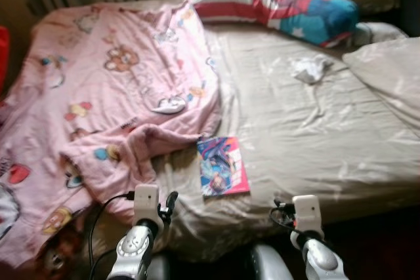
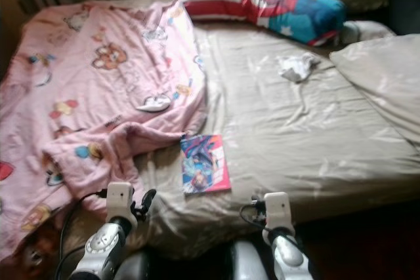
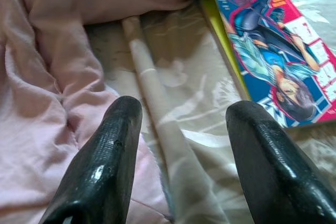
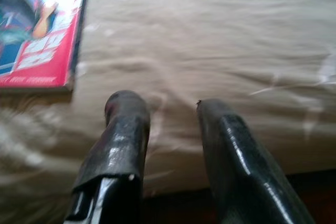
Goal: Clean up the room
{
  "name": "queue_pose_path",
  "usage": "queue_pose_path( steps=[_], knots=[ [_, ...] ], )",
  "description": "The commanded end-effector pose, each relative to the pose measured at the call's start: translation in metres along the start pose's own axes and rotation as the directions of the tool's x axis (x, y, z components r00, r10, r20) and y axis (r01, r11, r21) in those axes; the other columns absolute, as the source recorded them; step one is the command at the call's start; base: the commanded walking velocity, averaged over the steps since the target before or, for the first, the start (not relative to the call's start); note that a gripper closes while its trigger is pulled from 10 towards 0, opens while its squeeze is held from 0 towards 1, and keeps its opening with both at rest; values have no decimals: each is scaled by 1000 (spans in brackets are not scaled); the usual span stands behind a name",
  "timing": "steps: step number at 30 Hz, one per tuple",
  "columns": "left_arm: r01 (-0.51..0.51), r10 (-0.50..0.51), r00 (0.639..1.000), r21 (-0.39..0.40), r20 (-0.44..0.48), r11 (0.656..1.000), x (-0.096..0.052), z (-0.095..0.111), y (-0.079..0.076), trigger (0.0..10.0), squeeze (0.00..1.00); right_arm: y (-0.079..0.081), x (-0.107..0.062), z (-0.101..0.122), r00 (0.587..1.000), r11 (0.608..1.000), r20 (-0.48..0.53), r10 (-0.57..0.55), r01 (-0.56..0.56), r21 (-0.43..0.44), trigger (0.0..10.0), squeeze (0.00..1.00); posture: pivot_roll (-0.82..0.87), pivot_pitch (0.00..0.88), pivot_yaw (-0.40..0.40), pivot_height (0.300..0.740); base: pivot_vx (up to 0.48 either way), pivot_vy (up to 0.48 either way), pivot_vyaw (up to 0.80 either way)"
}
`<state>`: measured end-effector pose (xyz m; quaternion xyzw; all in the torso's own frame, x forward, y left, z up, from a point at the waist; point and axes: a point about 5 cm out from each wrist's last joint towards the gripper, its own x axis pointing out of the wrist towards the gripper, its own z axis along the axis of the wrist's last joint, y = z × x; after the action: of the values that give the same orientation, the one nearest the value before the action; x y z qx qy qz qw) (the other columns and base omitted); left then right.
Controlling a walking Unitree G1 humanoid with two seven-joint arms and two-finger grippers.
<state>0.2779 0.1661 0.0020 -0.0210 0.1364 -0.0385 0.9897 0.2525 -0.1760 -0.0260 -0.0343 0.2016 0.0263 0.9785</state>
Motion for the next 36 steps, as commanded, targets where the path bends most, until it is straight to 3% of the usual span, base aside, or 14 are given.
queue_pose_path(
  steps=[1, 5, 10, 13, 22, 27, 32, 36],
  knots=[
    [-27, 27, 999, -6, -21, 1000, -4, -4, 8, 10000, 0, 7, -2, -6, 999, 1000, -28, 20, -20, 15, 10000, 0, -121, 181, 7, 628, 292, 0, 0],
    [-28, 28, 999, -6, -19, 1000, -4, -4, 8, 10000, 0, 8, -2, -5, 999, 999, -26, 33, -33, 4, 10000, 0, -122, 184, 7, 628, 298, 0, 0],
    [-30, 30, 999, -10, -15, 1000, -4, -4, 8, 10000, 0, 9, -2, -6, 998, 998, -21, 59, -59, -4, 10000, 0, -122, 185, 8, 628, 0, 0, 800],
    [-26, 26, 1000, -11, -13, 1000, -3, -3, 8, 10000, 0, 9, -4, -8, 998, 998, -24, 62, -61, 17, 10000, 0, -120, 188, 8, 628, 0, 0, 800],
    [-23, 23, 1000, -7, -3, 1000, -3, -1, 10, 10000, 0, 6, -3, -9, 997, 994, -49, 65, -61, 94, 10000, 0, -114, 196, 17, 628, 0, 0, 0],
    [-17, 17, 1000, 1, 22, 1000, 1, 8, 12, 10000, 0, 1, 6, 4, 999, 986, -28, 32, -27, 166, 10000, 0, -105, 202, 23, 628, 0, 0, 0],
    [7, -9, 996, 17, 94, 1000, 12, 31, 11, 10000, 0, -1, 24, 37, 999, 967, 39, 10, -19, 254, 10000, 0, -83, 217, 38, 628, 0, 0, 0],
    [13, -15, 993, 19, 117, 1000, 13, 36, 11, 10000, 0, -1, 27, 43, 998, 952, 57, -4, -13, 305, 10000, 0, -71, 227, 46, 628, 0, 0, 0]
  ],
)
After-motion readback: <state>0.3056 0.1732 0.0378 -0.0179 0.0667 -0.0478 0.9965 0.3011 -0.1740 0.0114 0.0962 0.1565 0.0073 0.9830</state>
